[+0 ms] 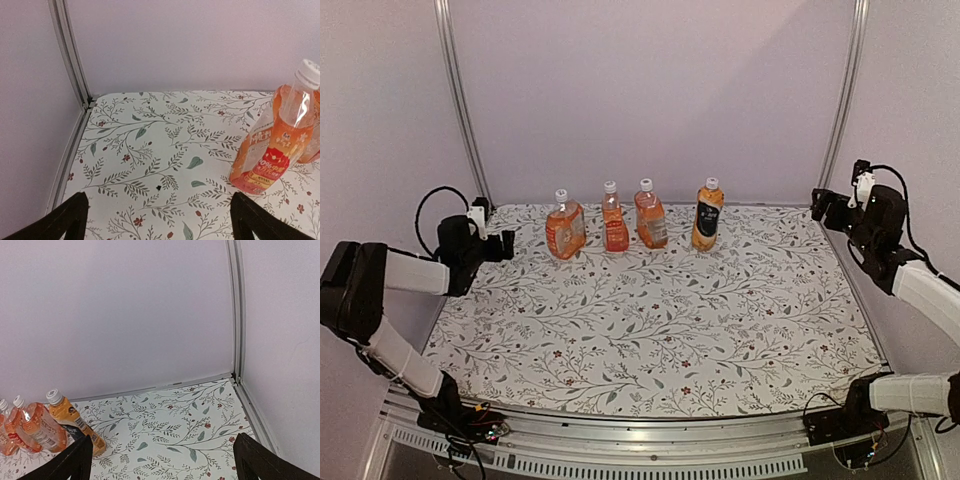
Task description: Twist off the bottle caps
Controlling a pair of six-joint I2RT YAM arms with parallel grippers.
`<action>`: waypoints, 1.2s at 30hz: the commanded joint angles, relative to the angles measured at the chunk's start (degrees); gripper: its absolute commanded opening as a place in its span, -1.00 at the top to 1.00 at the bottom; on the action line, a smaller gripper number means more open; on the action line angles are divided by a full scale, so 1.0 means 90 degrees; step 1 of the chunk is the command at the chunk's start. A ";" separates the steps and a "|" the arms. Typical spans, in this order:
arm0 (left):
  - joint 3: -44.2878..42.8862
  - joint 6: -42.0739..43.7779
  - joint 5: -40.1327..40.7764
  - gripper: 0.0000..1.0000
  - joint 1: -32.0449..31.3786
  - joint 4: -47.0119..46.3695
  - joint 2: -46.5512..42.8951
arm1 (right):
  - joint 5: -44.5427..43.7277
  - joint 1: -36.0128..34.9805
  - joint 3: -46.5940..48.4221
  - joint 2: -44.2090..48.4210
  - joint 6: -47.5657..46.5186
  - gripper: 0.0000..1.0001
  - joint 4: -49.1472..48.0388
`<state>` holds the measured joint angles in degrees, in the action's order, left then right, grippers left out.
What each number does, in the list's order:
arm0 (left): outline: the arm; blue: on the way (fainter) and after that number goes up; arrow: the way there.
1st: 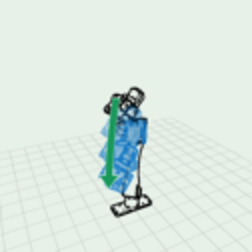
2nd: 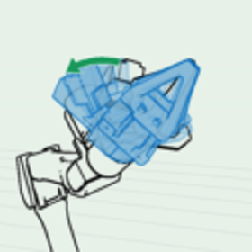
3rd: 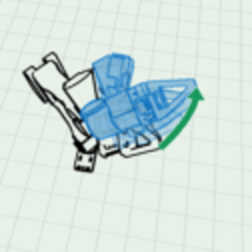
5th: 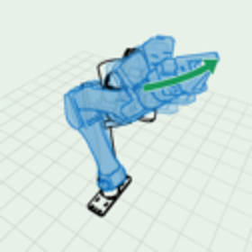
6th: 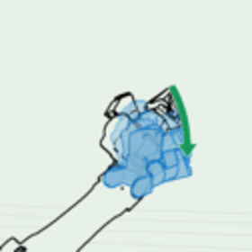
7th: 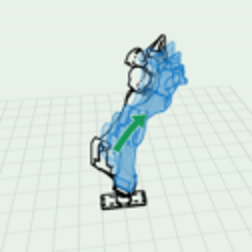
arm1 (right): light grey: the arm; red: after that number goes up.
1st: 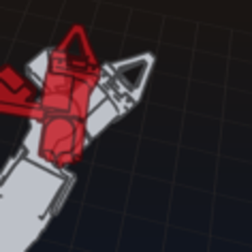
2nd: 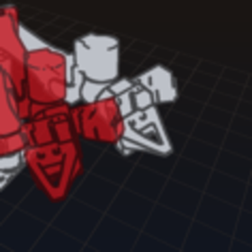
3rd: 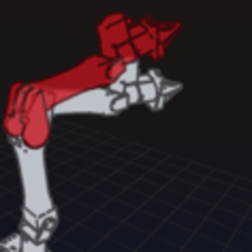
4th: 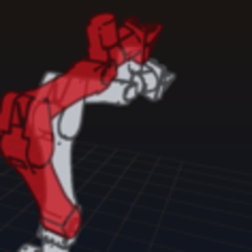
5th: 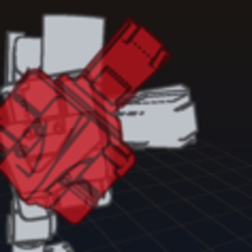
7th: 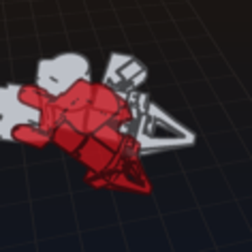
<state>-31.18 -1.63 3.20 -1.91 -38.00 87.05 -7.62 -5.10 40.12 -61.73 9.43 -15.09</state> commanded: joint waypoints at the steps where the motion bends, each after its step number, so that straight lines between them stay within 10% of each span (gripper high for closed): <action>1: -0.1161 0.0704 -0.1265 -0.99 0.0198 0.2312 -0.0481 | 0.1634 0.0004 0.0685 0.0190 0.0663 -0.97 0.2223; 7: -0.2256 0.1477 -0.4040 -0.84 0.0679 0.4390 -0.0576 | 0.1807 -0.0738 0.1628 0.0153 0.0813 -0.97 0.3359; 14: -0.3618 0.1647 -0.3099 -0.99 -0.0552 0.5957 -0.0127 | 0.1571 -0.1084 0.1906 0.0181 0.0933 -0.98 0.3804; 29: -0.5403 0.2448 -0.2786 -0.99 -0.1004 0.5752 0.2361 | 0.1360 -0.1309 0.1720 0.0380 0.1054 -0.97 0.4393; 36: -0.5473 0.2499 -0.2605 -0.61 -0.1003 0.5475 0.2780 | 0.1322 -0.1315 0.1655 0.0607 0.1211 -0.97 0.4335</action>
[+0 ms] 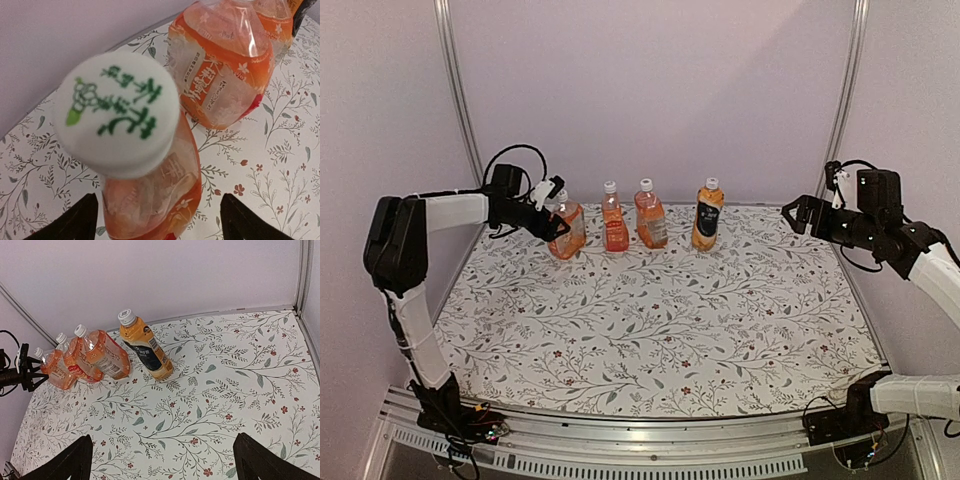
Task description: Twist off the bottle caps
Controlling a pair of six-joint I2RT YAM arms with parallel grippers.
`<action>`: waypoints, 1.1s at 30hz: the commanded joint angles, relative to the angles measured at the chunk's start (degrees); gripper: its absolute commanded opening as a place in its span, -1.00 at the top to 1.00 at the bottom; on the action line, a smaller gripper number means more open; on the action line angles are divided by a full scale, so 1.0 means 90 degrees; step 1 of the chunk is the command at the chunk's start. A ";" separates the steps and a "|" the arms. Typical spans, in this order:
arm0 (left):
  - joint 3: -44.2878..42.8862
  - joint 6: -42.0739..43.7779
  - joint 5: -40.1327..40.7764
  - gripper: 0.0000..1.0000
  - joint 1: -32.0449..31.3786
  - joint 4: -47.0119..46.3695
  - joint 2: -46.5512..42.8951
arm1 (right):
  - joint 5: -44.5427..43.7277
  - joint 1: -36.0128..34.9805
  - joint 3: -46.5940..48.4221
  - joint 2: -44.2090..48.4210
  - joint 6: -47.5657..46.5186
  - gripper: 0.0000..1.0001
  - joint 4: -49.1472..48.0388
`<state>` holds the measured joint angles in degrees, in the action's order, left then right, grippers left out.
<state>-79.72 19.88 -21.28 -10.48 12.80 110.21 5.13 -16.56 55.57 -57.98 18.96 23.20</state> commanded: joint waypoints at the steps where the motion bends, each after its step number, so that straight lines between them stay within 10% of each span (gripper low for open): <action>1: -0.0091 0.0100 0.0105 -0.52 -0.0058 -0.0226 0.0226 | -0.0091 -0.0046 -0.0059 0.0199 0.0165 -0.97 0.0079; 14: -0.0195 0.0214 -0.0015 0.42 -0.0048 -0.0254 0.0469 | -0.0179 -0.0101 -0.0061 0.0258 0.0213 -0.98 0.0189; 20: -0.0276 0.0048 -0.0029 0.46 0.0146 0.0007 0.0117 | -0.0107 -0.0132 0.0079 0.0224 0.0217 -0.97 0.0251; 33: -0.1279 0.1360 -0.1876 0.47 -0.0305 0.5252 -0.2640 | 0.1102 -0.1862 0.1289 -0.0220 -0.0830 -0.96 0.0175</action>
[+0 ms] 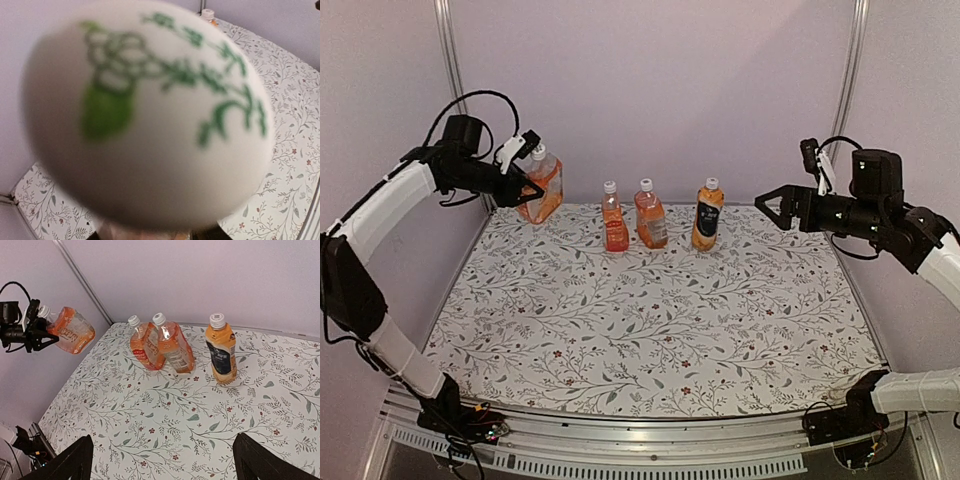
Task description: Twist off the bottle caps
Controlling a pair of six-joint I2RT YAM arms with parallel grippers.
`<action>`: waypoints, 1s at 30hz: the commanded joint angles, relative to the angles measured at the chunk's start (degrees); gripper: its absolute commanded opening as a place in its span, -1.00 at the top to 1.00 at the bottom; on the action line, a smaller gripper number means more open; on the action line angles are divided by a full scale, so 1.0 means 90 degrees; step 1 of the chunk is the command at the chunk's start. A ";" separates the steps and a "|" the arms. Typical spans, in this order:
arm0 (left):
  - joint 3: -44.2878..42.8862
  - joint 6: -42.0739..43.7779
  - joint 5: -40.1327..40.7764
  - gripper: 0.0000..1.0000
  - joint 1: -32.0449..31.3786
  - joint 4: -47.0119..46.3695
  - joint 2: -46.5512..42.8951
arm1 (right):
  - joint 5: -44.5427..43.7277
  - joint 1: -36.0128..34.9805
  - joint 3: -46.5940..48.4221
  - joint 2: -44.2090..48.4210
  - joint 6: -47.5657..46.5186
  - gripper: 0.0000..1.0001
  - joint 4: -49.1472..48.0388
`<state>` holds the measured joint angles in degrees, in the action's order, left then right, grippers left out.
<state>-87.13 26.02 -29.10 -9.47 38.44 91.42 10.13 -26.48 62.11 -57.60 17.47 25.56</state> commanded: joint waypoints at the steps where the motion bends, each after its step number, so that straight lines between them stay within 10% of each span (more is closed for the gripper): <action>1: -0.0602 0.0850 -0.1105 0.48 -0.0595 0.2854 -0.0662 | 0.0629 -0.1022 0.0767 -0.0442 -0.0792 -0.96 -0.0078; 8: -0.1819 0.1282 -0.1187 0.50 -0.2438 0.5076 -0.1005 | 0.0814 -0.3036 0.2384 -0.1766 -0.2305 -0.97 0.0588; 15: -0.2140 0.1075 -0.0651 0.52 -0.4097 0.5040 -0.0974 | 0.0978 -0.3499 0.3193 -0.2719 -0.2748 -0.97 0.1126; 30: -0.1613 -0.0036 -0.0834 0.70 -0.4552 0.3332 -0.0767 | 0.1062 -0.3532 0.2424 -0.1944 -0.3504 -0.97 0.1079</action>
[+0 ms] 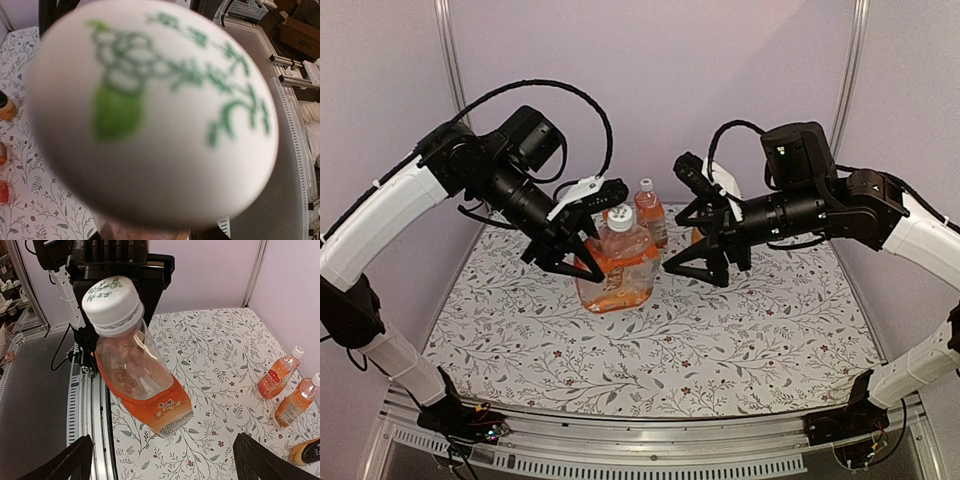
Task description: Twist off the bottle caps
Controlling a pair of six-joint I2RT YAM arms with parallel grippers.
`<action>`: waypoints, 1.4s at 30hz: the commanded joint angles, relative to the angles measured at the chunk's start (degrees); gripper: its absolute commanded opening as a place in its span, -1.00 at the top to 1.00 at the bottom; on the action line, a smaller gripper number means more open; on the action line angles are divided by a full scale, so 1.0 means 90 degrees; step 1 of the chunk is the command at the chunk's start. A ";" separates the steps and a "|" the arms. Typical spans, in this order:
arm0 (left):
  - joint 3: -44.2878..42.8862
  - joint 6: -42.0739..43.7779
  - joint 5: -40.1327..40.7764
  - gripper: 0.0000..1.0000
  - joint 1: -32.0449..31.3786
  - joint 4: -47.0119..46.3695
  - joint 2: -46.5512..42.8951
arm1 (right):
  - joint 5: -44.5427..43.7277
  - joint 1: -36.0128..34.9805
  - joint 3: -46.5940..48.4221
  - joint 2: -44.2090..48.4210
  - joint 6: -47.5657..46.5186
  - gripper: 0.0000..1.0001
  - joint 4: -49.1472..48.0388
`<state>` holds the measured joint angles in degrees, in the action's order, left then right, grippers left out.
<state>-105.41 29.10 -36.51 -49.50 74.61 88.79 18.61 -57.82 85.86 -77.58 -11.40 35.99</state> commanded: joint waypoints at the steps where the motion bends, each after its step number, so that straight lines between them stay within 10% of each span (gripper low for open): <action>1: 0.0659 -0.0379 -0.0011 0.70 -0.0119 -0.0969 -0.0676 | 0.0161 -0.0047 -0.0227 0.0265 -0.0353 -0.97 -0.0103; 16: 0.1482 -0.0289 0.0040 0.69 -0.0378 -0.1626 -0.1245 | 0.1566 -0.0123 0.0447 -0.0821 -0.0413 -0.92 -0.0778; 27: 0.1611 -0.0309 -0.0035 0.65 -0.0389 -0.1674 -0.1387 | 0.2123 -0.0147 0.0469 -0.0960 -0.0225 0.65 -0.0882; 29: 0.1710 -0.0421 0.0038 0.45 -0.0389 -0.1857 -0.1472 | 0.2087 -0.0146 0.0312 -0.0841 -0.0204 0.69 -0.1008; 34: 0.2591 -0.1526 0.1152 -0.89 -0.0354 -0.3348 -0.2111 | 0.1983 -0.0139 -0.0144 -0.0529 0.0196 0.69 -0.1770; 42: 0.4692 -0.2552 0.1839 -0.97 -0.0318 -0.5825 -0.3645 | 0.1184 -0.0147 -0.0804 -0.0060 0.1082 0.75 -0.3213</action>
<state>-67.20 12.86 -24.43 -52.07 35.33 59.02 32.34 -58.87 81.14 -81.08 -7.33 17.39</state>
